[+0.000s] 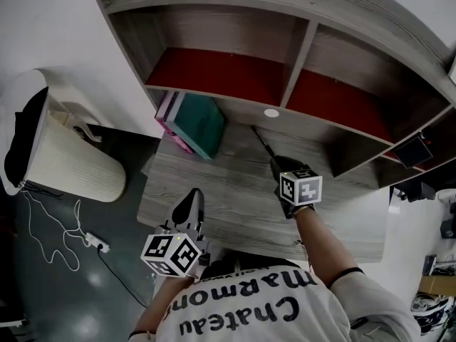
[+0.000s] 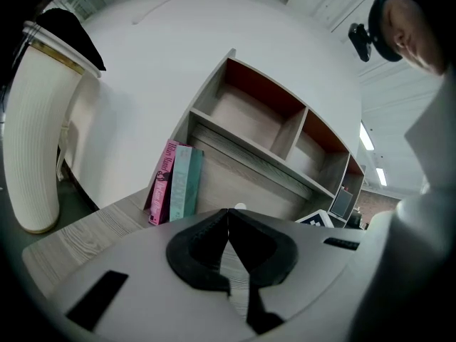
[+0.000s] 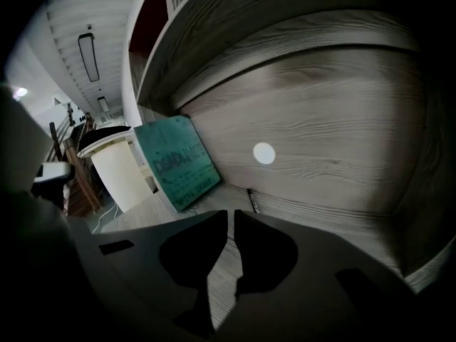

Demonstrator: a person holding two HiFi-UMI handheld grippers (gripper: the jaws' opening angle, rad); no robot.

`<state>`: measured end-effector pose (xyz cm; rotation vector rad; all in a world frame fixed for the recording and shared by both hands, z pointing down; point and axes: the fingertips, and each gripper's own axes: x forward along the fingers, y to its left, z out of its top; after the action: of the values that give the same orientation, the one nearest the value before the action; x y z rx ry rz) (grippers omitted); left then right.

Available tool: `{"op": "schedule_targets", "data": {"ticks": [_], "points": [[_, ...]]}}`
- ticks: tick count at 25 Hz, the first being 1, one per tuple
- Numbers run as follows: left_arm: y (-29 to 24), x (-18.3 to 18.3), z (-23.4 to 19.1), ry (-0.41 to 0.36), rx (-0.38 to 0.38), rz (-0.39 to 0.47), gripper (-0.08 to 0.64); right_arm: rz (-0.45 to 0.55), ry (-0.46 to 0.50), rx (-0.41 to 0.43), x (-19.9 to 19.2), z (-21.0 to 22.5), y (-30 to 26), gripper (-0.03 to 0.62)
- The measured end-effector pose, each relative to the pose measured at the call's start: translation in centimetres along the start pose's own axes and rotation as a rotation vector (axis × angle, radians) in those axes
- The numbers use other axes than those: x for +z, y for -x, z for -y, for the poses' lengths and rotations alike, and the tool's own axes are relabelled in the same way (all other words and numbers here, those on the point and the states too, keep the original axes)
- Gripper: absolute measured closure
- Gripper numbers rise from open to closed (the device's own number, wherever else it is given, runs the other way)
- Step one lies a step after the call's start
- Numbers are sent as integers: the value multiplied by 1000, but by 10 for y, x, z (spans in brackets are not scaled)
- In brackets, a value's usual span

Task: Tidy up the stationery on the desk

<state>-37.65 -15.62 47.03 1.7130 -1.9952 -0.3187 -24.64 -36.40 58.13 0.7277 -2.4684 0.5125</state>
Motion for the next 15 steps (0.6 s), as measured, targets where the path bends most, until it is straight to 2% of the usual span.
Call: {"op": "schedule_targets", "data": {"ticks": [4, 8, 15], "points": [[1, 6, -10, -3, 22, 7, 545, -46, 13, -18, -6, 13, -23, 525], [3, 6, -24, 0, 52, -1, 545, -97, 23, -28, -11, 24, -43, 465], [2, 2, -40, 8, 89, -26, 545, -158, 69, -21, -15, 32, -68, 419]]}}
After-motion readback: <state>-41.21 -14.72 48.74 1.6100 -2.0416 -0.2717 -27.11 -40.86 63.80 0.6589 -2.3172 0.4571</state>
